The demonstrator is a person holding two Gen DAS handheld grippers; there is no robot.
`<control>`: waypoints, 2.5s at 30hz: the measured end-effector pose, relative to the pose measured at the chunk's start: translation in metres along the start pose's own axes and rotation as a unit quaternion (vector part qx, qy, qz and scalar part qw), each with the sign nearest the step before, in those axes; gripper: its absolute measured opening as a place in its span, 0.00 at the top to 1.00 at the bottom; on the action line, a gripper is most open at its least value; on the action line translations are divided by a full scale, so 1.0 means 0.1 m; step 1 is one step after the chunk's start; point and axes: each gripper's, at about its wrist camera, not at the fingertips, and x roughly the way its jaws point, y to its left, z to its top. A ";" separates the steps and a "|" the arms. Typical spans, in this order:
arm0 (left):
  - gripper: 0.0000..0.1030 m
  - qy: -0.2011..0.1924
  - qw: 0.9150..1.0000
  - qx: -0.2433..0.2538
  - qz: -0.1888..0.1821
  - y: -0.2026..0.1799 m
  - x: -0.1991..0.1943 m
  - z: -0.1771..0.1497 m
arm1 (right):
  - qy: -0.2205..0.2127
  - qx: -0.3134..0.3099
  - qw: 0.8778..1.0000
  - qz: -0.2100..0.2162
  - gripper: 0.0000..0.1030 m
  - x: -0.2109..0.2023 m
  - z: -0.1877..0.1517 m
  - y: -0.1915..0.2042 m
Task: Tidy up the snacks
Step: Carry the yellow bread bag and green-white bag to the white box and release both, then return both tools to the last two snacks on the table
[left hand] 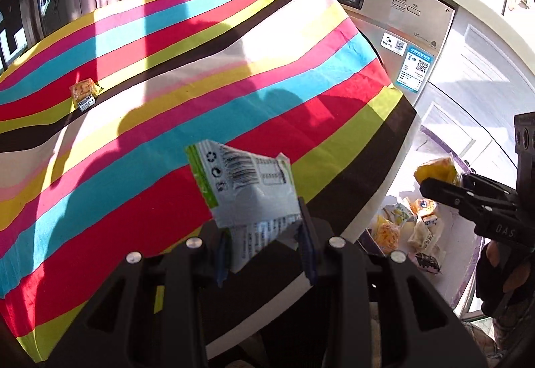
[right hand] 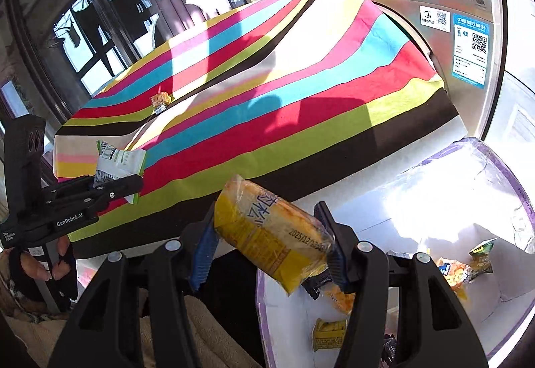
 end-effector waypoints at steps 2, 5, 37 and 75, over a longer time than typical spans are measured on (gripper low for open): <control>0.67 0.003 1.000 0.016 -0.004 -0.13 0.02 0.03 | -0.003 0.015 1.000 -0.007 0.46 -0.06 -0.04 -0.13; 0.67 0.007 0.999 0.039 -0.015 -0.33 0.05 0.07 | -0.007 0.031 0.999 -0.019 0.46 -0.15 -0.11 -0.29; 0.66 0.032 0.957 0.236 -0.166 -2.37 0.24 0.29 | -0.101 0.114 0.970 -0.191 0.46 -1.35 -0.46 -1.40; 0.02 -0.124 0.915 -0.369 0.107 3.12 0.02 -0.27 | 0.083 -0.146 0.985 0.024 0.14 2.44 1.35 2.04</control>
